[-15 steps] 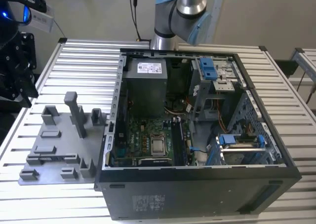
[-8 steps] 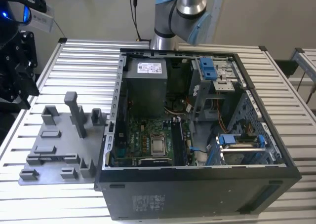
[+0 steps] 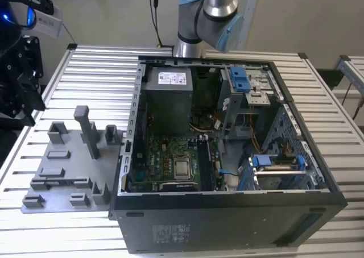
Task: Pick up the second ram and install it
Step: 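Pick up the second ram and move it above second insertion slot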
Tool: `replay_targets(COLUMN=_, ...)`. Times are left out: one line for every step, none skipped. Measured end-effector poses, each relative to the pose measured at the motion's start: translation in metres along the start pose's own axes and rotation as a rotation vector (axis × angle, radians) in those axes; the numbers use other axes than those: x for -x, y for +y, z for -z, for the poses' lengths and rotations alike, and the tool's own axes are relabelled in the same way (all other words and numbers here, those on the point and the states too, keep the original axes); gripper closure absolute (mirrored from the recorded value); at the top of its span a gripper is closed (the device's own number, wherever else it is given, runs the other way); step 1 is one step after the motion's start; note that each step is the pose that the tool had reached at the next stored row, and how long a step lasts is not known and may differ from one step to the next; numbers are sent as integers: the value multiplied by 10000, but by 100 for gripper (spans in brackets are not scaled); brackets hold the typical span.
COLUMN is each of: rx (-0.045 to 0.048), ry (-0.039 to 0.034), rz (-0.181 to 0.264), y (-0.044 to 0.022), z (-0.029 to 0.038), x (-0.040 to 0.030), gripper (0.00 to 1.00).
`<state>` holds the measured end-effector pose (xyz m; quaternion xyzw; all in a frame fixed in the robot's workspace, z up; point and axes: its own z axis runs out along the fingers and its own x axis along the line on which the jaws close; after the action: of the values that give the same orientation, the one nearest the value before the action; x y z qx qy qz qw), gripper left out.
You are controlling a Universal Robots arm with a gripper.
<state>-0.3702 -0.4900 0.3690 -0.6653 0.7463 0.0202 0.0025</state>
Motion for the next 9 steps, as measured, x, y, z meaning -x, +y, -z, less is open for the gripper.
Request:
replay_targets(rx=-6, ry=0, rz=1, y=0, z=-10, x=-1, gripper=60)
replay_targets(rx=-10, ry=0, rz=2, y=0, z=-24, x=-1, gripper=60)
replay_targets(rx=-16, ry=-2, rz=3, y=3, z=-41, x=-2, gripper=60)
replay_targets(rx=-19, ry=-2, rz=6, y=11, z=-58, x=-3, gripper=60)
replay_targets(rx=-22, ry=-2, rz=15, y=21, z=-74, x=-5, gripper=60)
replay_targets(rx=-31, ry=-1, rz=29, y=33, z=-88, x=-7, gripper=60)
replay_targets(rx=-51, ry=-4, rz=45, y=44, z=-103, x=-8, gripper=60)
replay_targets(rx=-62, ry=-11, rz=70, y=53, z=-118, x=-10, gripper=60)
replay_targets(rx=-68, ry=-21, rz=111, y=59, z=-130, x=-11, gripper=60)
